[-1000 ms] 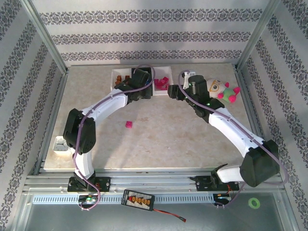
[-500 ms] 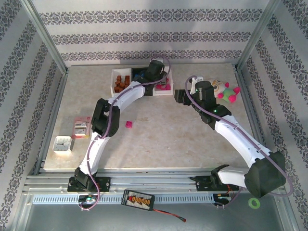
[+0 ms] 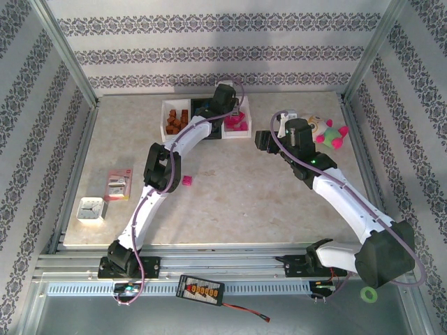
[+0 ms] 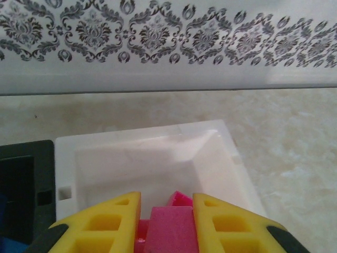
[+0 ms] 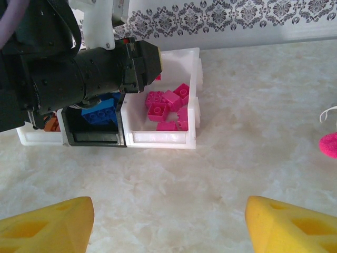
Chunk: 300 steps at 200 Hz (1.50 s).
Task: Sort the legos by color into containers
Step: Place the lego in the container, then pick up the lego from the center of the table.
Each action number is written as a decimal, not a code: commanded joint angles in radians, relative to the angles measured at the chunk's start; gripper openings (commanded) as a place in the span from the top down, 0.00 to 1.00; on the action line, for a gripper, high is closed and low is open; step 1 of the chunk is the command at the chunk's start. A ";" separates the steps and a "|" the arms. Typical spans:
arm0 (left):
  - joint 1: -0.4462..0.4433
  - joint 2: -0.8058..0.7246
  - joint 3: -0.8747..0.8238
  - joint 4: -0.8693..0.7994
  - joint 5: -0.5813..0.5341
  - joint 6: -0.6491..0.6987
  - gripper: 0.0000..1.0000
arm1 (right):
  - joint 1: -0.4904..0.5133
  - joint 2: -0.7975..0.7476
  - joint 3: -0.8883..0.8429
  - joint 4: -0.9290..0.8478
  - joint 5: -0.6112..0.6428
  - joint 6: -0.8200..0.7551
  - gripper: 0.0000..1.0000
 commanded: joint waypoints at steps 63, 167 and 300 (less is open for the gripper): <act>0.009 -0.103 0.009 0.046 0.068 0.066 0.20 | 0.005 0.016 -0.023 0.014 -0.090 -0.025 0.23; 0.126 -0.754 -0.888 0.187 0.119 -0.094 0.01 | 0.297 0.304 0.072 0.074 -0.286 -0.343 0.10; 0.395 -1.453 -1.671 0.036 0.026 -0.230 0.01 | 0.455 0.875 0.501 -0.051 -0.384 -0.485 0.14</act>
